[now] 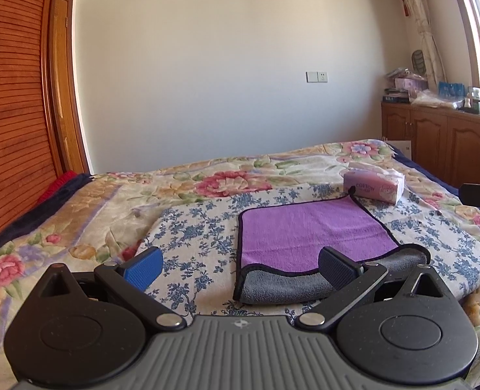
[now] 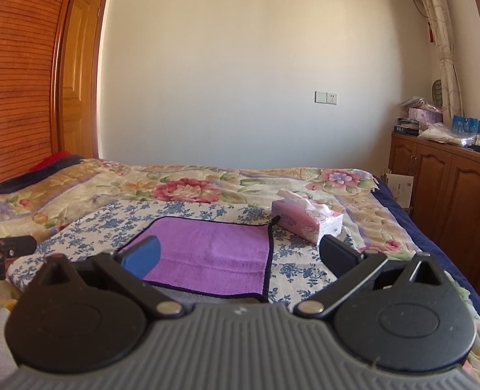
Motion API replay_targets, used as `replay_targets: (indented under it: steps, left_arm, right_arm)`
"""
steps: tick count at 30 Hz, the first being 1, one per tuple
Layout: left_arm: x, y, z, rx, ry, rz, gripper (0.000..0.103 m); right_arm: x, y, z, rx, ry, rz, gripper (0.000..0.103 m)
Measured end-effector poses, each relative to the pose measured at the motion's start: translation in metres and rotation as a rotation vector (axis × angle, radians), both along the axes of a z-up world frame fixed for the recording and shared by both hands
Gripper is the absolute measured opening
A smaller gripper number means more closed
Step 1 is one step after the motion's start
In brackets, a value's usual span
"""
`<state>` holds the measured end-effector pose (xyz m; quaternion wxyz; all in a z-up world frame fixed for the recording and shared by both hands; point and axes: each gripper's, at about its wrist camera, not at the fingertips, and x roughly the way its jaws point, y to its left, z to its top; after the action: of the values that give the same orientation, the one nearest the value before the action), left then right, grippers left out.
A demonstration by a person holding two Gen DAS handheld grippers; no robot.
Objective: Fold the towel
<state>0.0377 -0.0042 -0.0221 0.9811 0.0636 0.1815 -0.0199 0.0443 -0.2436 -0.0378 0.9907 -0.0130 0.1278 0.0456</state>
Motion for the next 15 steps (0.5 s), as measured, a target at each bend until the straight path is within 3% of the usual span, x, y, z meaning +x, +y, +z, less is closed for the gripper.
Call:
replay_targets:
  steps: [15]
  left_arm:
    - [0.028,-0.004,-0.013,0.008,0.05,-0.04,0.103]
  right_arm:
    - [0.024,0.002,-0.007,-0.003,0.076,0.038,0.103]
